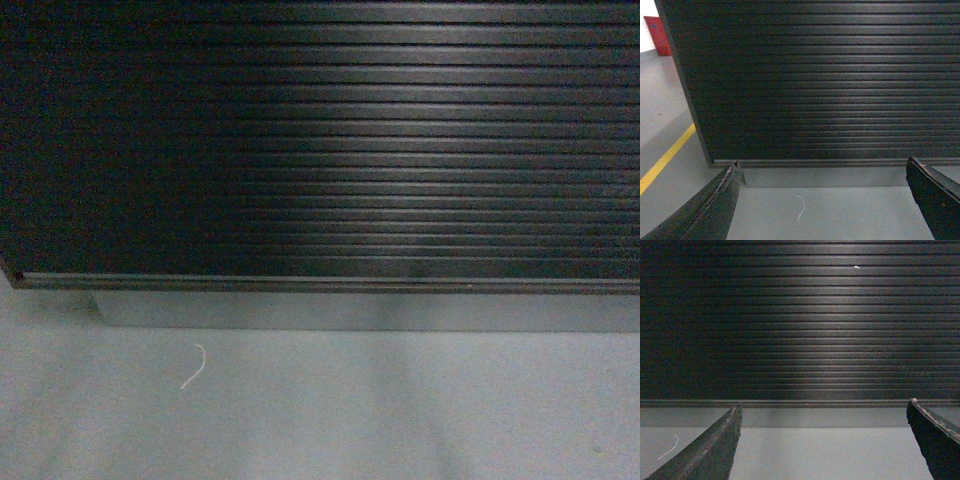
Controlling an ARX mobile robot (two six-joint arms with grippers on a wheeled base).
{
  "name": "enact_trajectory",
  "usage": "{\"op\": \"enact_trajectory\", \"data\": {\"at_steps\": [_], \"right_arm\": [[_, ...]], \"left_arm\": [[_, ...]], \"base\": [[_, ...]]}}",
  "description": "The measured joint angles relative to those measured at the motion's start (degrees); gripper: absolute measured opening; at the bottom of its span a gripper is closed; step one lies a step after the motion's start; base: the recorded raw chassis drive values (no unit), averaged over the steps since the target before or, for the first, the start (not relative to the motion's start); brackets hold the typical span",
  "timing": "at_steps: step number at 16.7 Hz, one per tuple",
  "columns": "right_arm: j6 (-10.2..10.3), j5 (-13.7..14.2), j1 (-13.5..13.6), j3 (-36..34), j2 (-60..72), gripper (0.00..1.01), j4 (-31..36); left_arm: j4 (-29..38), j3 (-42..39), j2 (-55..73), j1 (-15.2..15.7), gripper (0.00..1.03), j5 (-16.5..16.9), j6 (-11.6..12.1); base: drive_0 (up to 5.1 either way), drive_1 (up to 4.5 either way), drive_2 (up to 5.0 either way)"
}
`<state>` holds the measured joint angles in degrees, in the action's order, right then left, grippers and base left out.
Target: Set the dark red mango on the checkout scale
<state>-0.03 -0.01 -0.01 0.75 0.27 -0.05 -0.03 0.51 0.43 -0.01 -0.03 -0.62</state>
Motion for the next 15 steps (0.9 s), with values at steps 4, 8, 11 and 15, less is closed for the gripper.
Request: {"op": "enact_trajectory", "data": {"at_steps": [4, 8, 11, 15], "right_arm": [[0.0, 0.0, 0.0, 0.0, 0.0, 0.98, -0.2], [0.0, 0.0, 0.0, 0.0, 0.0, 0.98, -0.1], [0.0, 0.0, 0.0, 0.0, 0.0, 0.98, -0.3], [0.0, 0.0, 0.0, 0.0, 0.0, 0.98, -0.3]], "left_arm": [[-0.1, 0.0, 0.0, 0.0, 0.98, 0.0, 0.0], [-0.1, 0.0, 0.0, 0.0, 0.98, 0.0, 0.0], [-0.4, 0.0, 0.0, 0.0, 0.98, 0.0, 0.0], [-0.3, 0.0, 0.0, 0.0, 0.98, 0.0, 0.0]], "base": [[-0.1, 3.97, -4.1], [-0.1, 3.95, -4.1], [-0.1, 3.93, -4.1], [0.0, 2.73, -2.7]]}}
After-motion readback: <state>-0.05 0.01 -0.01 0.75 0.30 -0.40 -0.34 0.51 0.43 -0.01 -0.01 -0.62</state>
